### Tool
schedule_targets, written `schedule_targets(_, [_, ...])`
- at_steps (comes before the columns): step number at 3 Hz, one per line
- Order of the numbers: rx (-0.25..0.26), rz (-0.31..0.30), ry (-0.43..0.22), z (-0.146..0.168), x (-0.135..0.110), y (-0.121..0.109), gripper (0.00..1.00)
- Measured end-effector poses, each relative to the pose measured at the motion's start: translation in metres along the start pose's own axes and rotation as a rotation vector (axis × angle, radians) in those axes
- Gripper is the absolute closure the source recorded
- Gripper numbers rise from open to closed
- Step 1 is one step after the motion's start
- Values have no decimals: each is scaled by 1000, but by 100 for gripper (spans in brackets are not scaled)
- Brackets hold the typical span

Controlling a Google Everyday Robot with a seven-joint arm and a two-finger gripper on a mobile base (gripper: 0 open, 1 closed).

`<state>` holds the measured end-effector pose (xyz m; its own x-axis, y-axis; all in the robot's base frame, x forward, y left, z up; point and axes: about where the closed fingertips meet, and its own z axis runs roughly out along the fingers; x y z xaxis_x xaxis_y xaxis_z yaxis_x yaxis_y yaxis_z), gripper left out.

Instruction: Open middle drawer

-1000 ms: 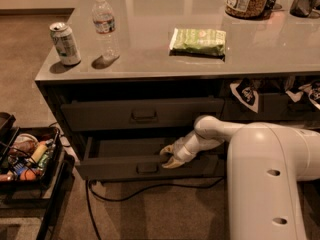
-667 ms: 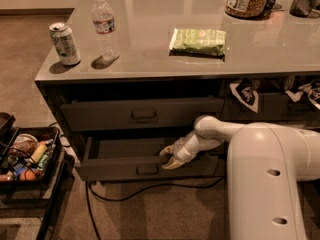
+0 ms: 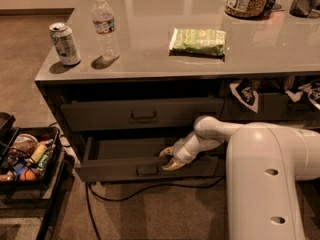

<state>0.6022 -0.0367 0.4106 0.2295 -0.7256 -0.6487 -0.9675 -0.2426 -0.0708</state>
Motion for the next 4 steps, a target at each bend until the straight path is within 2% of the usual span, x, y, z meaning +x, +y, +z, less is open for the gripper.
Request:
schedule_targets(3, [-82, 5, -14, 4, -4, 16, 100])
schedule_targets(4, [-82, 5, -14, 3, -4, 16, 100])
